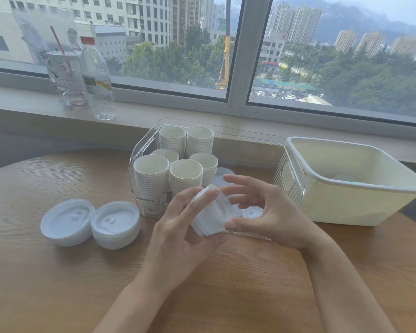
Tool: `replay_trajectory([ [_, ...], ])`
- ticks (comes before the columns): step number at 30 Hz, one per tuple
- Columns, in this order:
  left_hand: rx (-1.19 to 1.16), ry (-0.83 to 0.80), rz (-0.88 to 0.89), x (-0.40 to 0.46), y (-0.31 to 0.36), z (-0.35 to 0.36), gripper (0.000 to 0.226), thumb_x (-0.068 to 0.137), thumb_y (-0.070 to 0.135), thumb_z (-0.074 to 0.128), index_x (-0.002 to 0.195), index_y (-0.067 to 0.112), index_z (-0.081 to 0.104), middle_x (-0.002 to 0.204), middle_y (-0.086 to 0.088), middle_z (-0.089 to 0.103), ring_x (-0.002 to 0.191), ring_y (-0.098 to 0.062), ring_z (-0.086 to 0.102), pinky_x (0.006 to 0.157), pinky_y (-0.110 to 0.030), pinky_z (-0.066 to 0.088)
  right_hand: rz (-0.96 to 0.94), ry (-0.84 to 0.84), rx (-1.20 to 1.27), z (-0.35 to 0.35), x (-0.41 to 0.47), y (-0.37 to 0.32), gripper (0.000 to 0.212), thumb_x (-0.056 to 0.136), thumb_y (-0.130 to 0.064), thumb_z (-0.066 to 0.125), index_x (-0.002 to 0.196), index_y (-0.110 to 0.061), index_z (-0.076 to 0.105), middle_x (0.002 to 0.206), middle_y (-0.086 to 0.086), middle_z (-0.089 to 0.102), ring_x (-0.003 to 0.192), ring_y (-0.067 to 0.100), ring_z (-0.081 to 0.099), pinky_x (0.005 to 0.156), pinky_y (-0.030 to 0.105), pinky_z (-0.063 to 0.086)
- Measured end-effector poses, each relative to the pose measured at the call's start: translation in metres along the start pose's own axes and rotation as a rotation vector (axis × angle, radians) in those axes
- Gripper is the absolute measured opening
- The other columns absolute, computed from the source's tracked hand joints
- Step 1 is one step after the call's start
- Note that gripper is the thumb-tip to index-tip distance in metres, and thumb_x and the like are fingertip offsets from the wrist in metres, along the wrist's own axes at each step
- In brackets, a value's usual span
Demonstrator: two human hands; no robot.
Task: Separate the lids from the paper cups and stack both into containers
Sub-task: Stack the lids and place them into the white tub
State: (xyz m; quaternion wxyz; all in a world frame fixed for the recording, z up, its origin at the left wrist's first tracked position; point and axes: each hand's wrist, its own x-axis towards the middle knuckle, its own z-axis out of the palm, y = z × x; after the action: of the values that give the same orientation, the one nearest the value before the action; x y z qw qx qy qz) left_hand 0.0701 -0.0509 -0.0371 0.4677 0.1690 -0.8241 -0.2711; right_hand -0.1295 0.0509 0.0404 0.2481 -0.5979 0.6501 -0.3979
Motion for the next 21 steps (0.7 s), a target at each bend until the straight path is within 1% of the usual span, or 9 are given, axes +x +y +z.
replay_trajectory([
  [3, 0.037, 0.106, -0.030, 0.003, 0.000, -0.003, 0.068, 0.084, 0.046, 0.084, 0.145, 0.025, 0.061, 0.144, 0.003, 0.057, 0.135, -0.010, 0.056, 0.108, -0.013, 0.040, 0.028, 0.090, -0.067, 0.003, 0.008, 0.003, 0.069, 0.083, -0.051, 0.078, 0.147, -0.038, 0.055, 0.138, -0.023, 0.064, 0.128, -0.009, 0.056, 0.109, 0.020, 0.045],
  [5, 0.070, 0.171, -0.052, 0.004, -0.002, -0.005, 0.068, 0.084, 0.044, 0.084, 0.145, 0.026, 0.060, 0.143, 0.003, 0.057, 0.134, -0.011, 0.056, 0.108, -0.017, 0.041, 0.081, 0.186, -0.211, 0.002, 0.024, 0.010, 0.060, 0.094, -0.050, 0.070, 0.149, -0.035, 0.054, 0.145, -0.022, 0.058, 0.129, -0.010, 0.052, 0.115, 0.023, 0.040],
  [6, 0.084, 0.197, -0.065, 0.004, -0.004, -0.006, 0.068, 0.084, 0.045, 0.081, 0.146, 0.027, 0.060, 0.143, 0.003, 0.057, 0.134, -0.012, 0.056, 0.107, -0.020, 0.044, 0.114, 0.179, -0.300, 0.002, 0.035, 0.015, 0.057, 0.099, -0.045, 0.067, 0.152, -0.032, 0.051, 0.151, -0.019, 0.054, 0.134, -0.005, 0.049, 0.118, 0.024, 0.036],
  [8, 0.109, 0.231, -0.084, 0.004, -0.007, -0.007, 0.067, 0.085, 0.045, 0.079, 0.147, 0.029, 0.059, 0.143, 0.004, 0.055, 0.133, -0.011, 0.056, 0.105, -0.025, 0.048, 0.181, 0.068, -0.464, 0.004, 0.058, 0.021, 0.056, 0.105, -0.035, 0.060, 0.158, -0.025, 0.043, 0.162, -0.011, 0.042, 0.149, 0.007, 0.037, 0.121, 0.024, 0.025],
  [10, 0.127, 0.249, -0.090, 0.003, -0.010, -0.006, 0.069, 0.084, 0.039, 0.086, 0.147, 0.029, 0.058, 0.142, 0.004, 0.055, 0.132, -0.011, 0.056, 0.105, -0.024, 0.047, 0.236, -0.040, -0.559, 0.008, 0.079, 0.028, 0.058, 0.108, -0.032, 0.055, 0.161, -0.024, 0.035, 0.166, -0.007, 0.037, 0.154, 0.015, 0.032, 0.120, 0.027, 0.024],
  [12, 0.133, 0.256, -0.098, 0.003, -0.011, -0.006, 0.072, 0.081, 0.033, 0.089, 0.147, 0.029, 0.058, 0.142, 0.004, 0.055, 0.132, -0.010, 0.055, 0.106, -0.020, 0.045, 0.305, -0.104, -0.595, 0.011, 0.092, 0.038, 0.060, 0.107, -0.037, 0.054, 0.162, -0.028, 0.033, 0.164, -0.001, 0.042, 0.149, 0.024, 0.040, 0.117, 0.034, 0.032],
  [14, 0.122, 0.263, -0.110, 0.004, -0.011, -0.007, 0.071, 0.082, 0.036, 0.087, 0.147, 0.029, 0.058, 0.142, 0.005, 0.055, 0.133, -0.009, 0.054, 0.106, -0.018, 0.044, 0.357, -0.154, -0.666, 0.013, 0.096, 0.046, 0.065, 0.103, -0.039, 0.060, 0.161, -0.031, 0.033, 0.160, 0.003, 0.047, 0.145, 0.028, 0.045, 0.116, 0.039, 0.039],
  [17, 0.115, 0.267, -0.116, 0.004, -0.012, -0.008, 0.070, 0.084, 0.040, 0.085, 0.147, 0.031, 0.057, 0.142, 0.008, 0.054, 0.133, -0.006, 0.053, 0.106, -0.017, 0.043, 0.350, -0.150, -0.734, 0.012, 0.092, 0.051, 0.069, 0.095, -0.031, 0.072, 0.157, -0.033, 0.042, 0.150, -0.002, 0.058, 0.136, 0.026, 0.054, 0.112, 0.037, 0.043],
  [21, 0.096, 0.255, -0.106, 0.005, -0.012, -0.008, 0.070, 0.084, 0.047, 0.080, 0.148, 0.031, 0.057, 0.143, 0.009, 0.053, 0.133, -0.006, 0.053, 0.106, -0.020, 0.044, 0.319, -0.063, -0.849, 0.009, 0.084, 0.053, 0.045, 0.095, -0.032, 0.072, 0.138, -0.035, 0.059, 0.117, -0.011, 0.071, 0.116, 0.020, 0.059, 0.100, 0.036, 0.044],
])
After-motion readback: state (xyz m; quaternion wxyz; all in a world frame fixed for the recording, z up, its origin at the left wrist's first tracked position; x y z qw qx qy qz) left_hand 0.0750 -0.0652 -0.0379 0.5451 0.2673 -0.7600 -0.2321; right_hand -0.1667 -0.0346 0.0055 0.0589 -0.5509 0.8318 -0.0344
